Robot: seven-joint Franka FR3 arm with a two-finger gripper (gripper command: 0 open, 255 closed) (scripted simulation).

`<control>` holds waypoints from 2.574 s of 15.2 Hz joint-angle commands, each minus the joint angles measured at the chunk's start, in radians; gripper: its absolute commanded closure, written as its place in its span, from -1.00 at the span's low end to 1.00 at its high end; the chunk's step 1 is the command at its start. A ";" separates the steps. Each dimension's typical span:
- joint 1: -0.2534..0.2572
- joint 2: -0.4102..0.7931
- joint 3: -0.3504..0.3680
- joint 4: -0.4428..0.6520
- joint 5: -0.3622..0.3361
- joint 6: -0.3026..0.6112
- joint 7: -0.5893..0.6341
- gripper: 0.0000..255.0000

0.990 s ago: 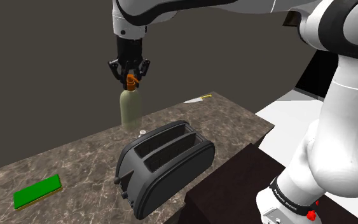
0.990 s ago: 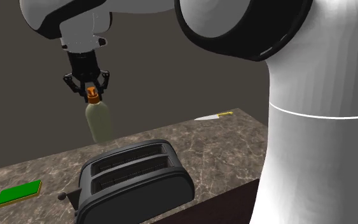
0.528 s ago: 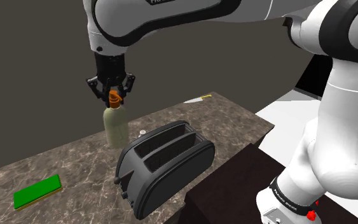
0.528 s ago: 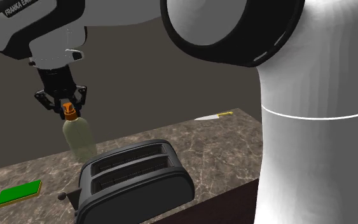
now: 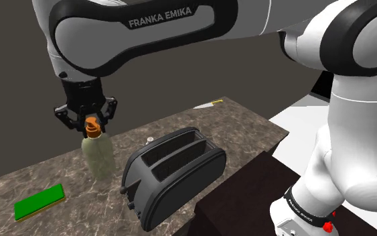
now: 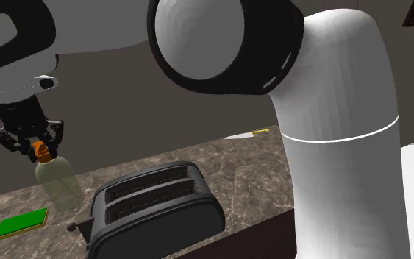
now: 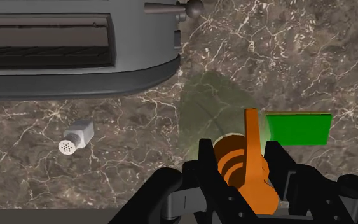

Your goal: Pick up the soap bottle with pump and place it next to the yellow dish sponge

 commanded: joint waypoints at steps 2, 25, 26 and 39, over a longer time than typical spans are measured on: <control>0.054 0.057 0.010 0.055 -0.022 -0.002 0.065 1.00; 0.337 0.502 0.000 0.544 -0.123 -0.056 0.279 1.00; 0.336 0.504 0.000 0.534 -0.124 -0.044 0.281 1.00; 0.332 0.523 -0.004 0.490 -0.129 0.018 0.287 1.00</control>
